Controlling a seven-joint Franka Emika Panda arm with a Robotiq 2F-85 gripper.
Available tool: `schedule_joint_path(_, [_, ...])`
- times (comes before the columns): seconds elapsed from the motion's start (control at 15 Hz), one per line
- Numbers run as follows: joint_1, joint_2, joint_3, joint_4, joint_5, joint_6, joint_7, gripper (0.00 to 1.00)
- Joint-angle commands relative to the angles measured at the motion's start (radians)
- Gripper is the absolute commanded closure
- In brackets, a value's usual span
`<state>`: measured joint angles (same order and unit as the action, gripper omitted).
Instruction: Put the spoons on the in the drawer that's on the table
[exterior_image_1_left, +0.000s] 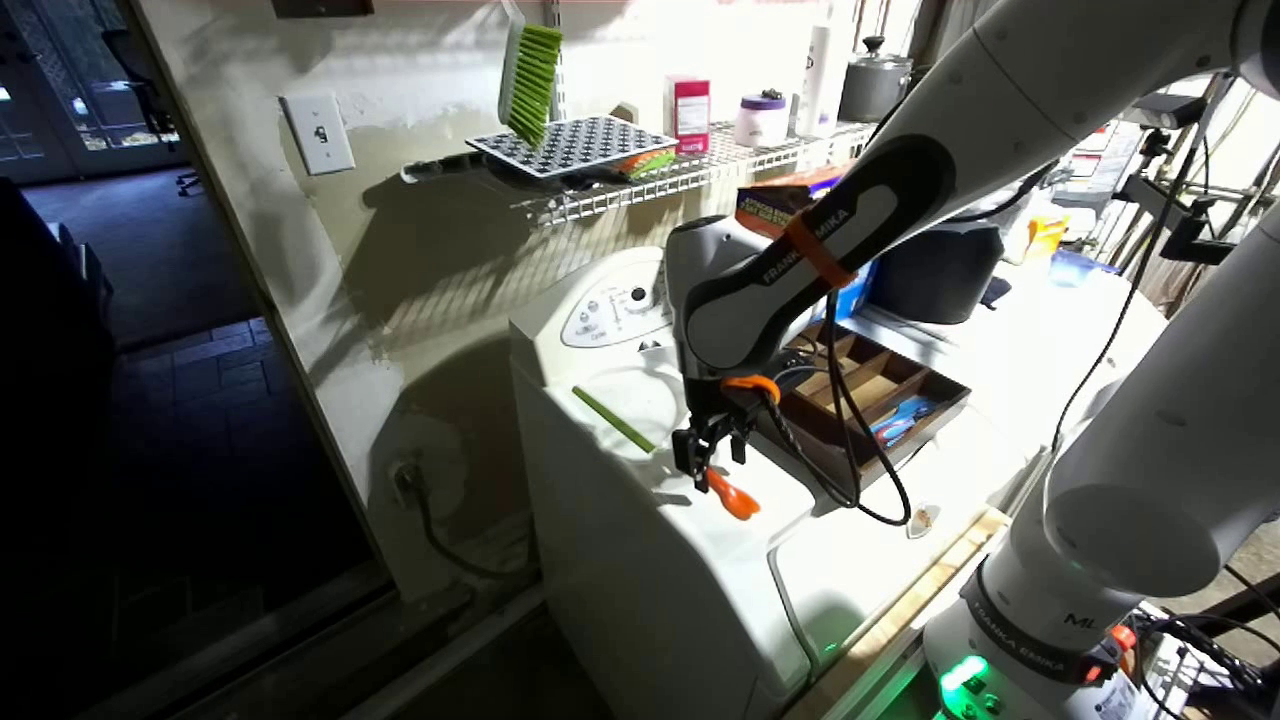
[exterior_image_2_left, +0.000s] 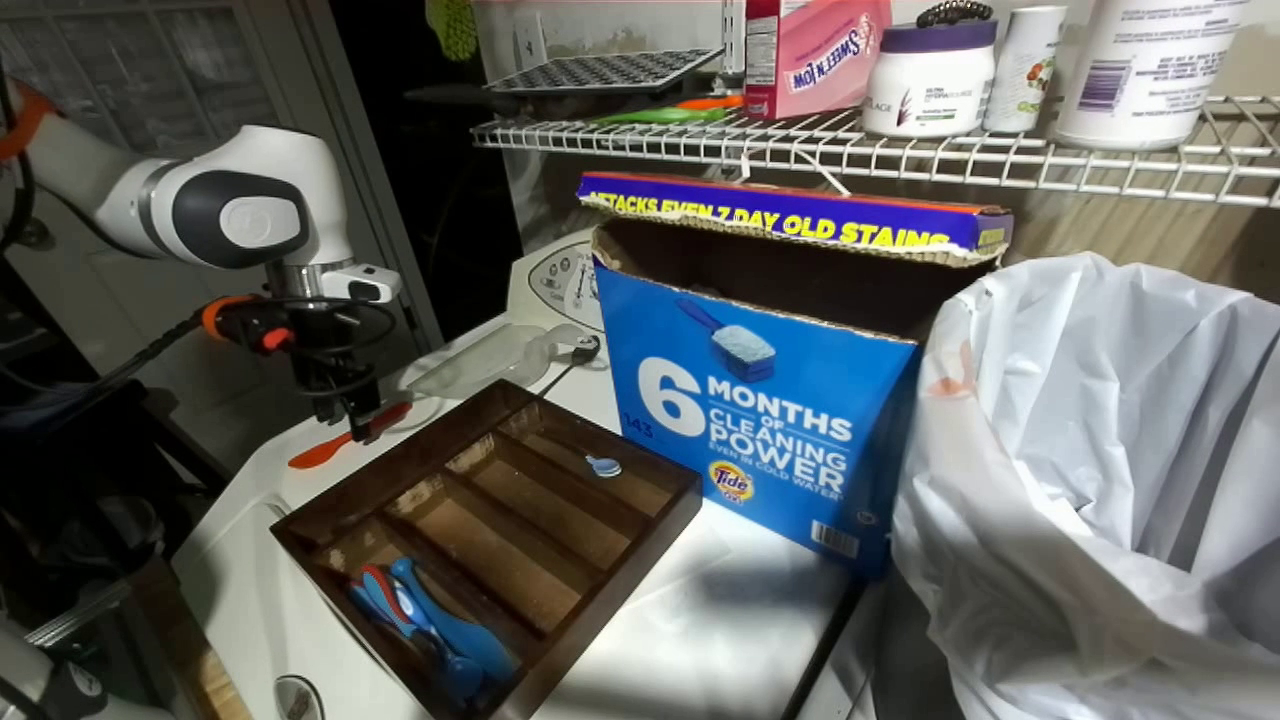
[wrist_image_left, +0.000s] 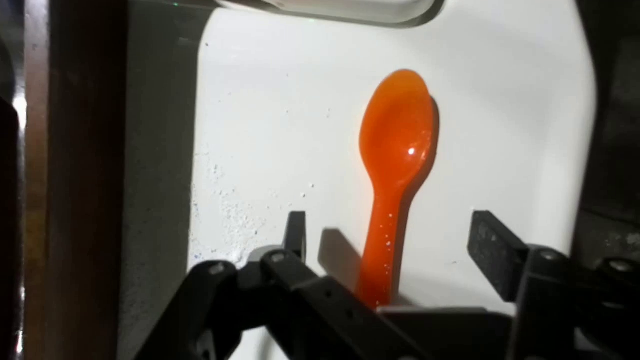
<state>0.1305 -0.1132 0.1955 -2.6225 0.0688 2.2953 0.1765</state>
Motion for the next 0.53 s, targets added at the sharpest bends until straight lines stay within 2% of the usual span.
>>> schedule_joint_path(0.0, [0.014, 0.061, -0.005, 0.036, -0.008, 0.030, 0.005, 0.47])
schedule_joint_path(0.07, [0.015, 0.071, -0.006, 0.042, -0.007, 0.034, 0.002, 0.50])
schedule_joint_path(0.13, [0.016, 0.079, -0.006, 0.046, -0.006, 0.034, 0.001, 0.19])
schedule_joint_path(0.2, [0.017, 0.086, -0.006, 0.050, -0.003, 0.033, -0.002, 0.27])
schedule_joint_path(0.27, [0.018, 0.092, -0.007, 0.055, 0.000, 0.030, -0.008, 0.63])
schedule_joint_path(0.4, [0.019, 0.098, -0.008, 0.061, 0.001, 0.026, -0.010, 0.60])
schedule_joint_path(0.47, [0.019, 0.097, -0.008, 0.065, 0.003, 0.022, -0.012, 0.66])
